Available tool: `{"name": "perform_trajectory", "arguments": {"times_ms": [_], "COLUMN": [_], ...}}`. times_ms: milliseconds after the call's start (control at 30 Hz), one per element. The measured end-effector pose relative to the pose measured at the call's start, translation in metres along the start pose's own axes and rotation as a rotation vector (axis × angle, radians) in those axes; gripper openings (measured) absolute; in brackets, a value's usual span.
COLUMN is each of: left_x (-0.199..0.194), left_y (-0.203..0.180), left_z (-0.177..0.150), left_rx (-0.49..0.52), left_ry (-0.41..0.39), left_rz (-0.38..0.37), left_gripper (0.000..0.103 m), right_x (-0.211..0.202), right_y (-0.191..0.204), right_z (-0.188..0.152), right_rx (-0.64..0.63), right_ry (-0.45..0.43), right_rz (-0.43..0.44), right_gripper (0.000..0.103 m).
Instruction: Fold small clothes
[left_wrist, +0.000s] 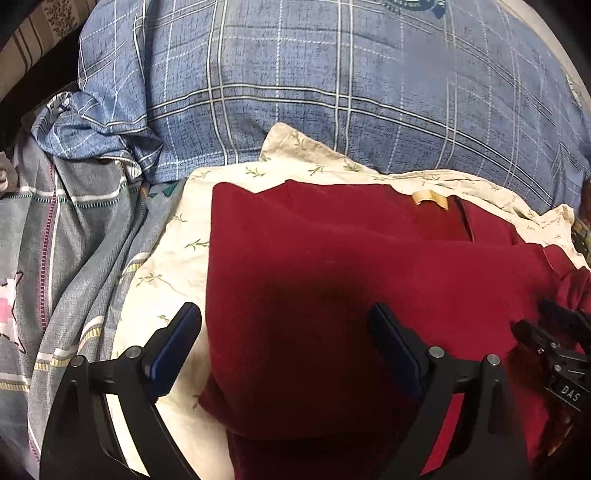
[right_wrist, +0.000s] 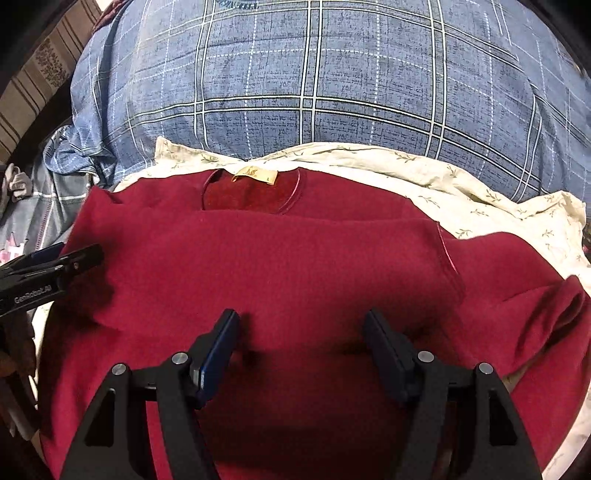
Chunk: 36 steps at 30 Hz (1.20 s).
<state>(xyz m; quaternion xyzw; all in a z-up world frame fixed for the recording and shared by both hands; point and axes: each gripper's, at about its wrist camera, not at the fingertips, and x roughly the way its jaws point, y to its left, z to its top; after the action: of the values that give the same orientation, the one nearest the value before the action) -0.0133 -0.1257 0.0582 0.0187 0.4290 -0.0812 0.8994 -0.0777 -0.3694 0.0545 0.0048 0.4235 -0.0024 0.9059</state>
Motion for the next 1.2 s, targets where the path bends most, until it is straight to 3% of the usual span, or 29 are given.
{"name": "perform_trajectory", "arguments": {"times_ms": [400,667,933,1100,1200], "left_x": [-0.005,-0.023,-0.047,-0.056,-0.052], "left_y": [-0.005,-0.012,-0.034,-0.039,-0.041], "left_z": [-0.006,-0.015,-0.021,-0.024,-0.025], "left_rx": [0.011,0.020,0.055,0.043,0.061], "left_ry": [0.000,0.012,0.004,-0.003,0.008], "left_rz": [-0.001,-0.073,-0.148,-0.187,-0.174], "left_gripper": [0.093,0.093,0.093,0.093,0.093], "right_x": [-0.037,-0.073,-0.116,-0.120,-0.113], "right_y": [-0.015,-0.031,-0.084,-0.121,-0.140], "right_z": [-0.020,-0.034,-0.066,-0.087,-0.098], "right_rx": [0.008,0.068,0.196,0.309,0.380], "right_ry": [-0.021,-0.072,-0.107,-0.073,-0.033], "right_rz": [0.005,0.020,-0.051,-0.101,-0.133], "right_gripper": [0.072,0.072,0.072,0.072,0.072]}}
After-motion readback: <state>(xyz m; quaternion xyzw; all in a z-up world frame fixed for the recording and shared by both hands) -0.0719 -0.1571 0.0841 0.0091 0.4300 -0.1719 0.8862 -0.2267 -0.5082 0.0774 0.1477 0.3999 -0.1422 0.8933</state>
